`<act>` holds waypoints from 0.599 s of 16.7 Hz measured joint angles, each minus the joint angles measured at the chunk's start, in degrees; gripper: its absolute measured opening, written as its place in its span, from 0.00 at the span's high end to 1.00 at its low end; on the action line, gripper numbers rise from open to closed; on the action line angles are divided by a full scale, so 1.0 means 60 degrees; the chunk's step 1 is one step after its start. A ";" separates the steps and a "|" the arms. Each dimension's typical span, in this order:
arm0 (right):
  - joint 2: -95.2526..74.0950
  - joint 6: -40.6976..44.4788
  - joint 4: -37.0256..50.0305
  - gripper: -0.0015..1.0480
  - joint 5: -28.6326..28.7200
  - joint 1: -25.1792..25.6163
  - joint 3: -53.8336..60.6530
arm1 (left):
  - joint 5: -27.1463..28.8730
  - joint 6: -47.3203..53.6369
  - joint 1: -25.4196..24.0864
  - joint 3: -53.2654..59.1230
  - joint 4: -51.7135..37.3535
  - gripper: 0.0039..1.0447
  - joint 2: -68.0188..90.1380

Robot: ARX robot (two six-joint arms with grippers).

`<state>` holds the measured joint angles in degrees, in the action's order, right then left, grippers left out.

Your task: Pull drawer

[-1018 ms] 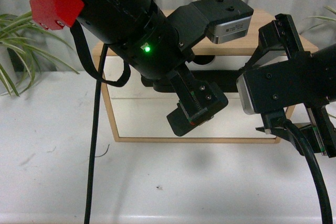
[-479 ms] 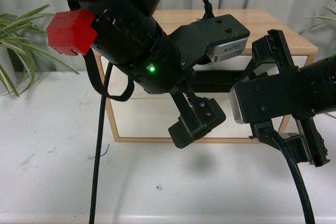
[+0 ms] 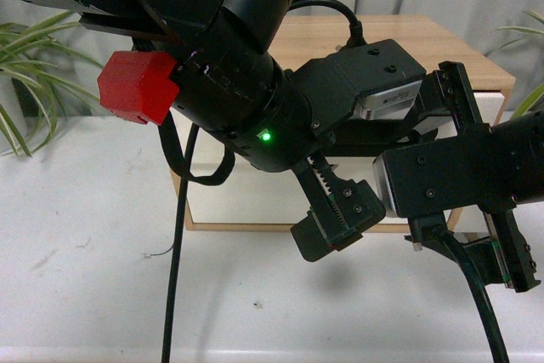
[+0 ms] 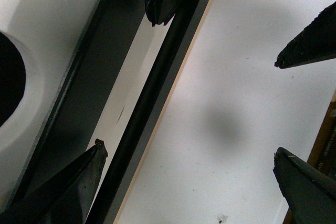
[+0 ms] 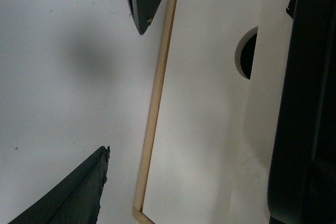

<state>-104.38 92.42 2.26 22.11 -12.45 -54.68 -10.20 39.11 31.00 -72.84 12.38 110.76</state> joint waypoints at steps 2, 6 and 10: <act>0.0233 -0.0044 -0.0197 0.06 -0.0004 0.0000 0.0189 | -0.0095 -0.0044 0.0095 0.0186 -0.0109 0.06 -0.0025; 0.0776 0.0044 -0.0277 0.06 -0.0073 0.0000 0.0860 | -0.0171 -0.0058 0.0262 0.0885 -0.0324 0.06 -0.0459; 0.1348 0.0189 -0.0087 0.06 -0.0149 -0.0084 0.1643 | -0.0350 -0.0281 0.0382 0.1698 -0.0718 0.06 -0.1009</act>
<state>-96.29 93.56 1.74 21.21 -12.95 -44.82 -12.29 37.43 33.30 -62.65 8.08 104.71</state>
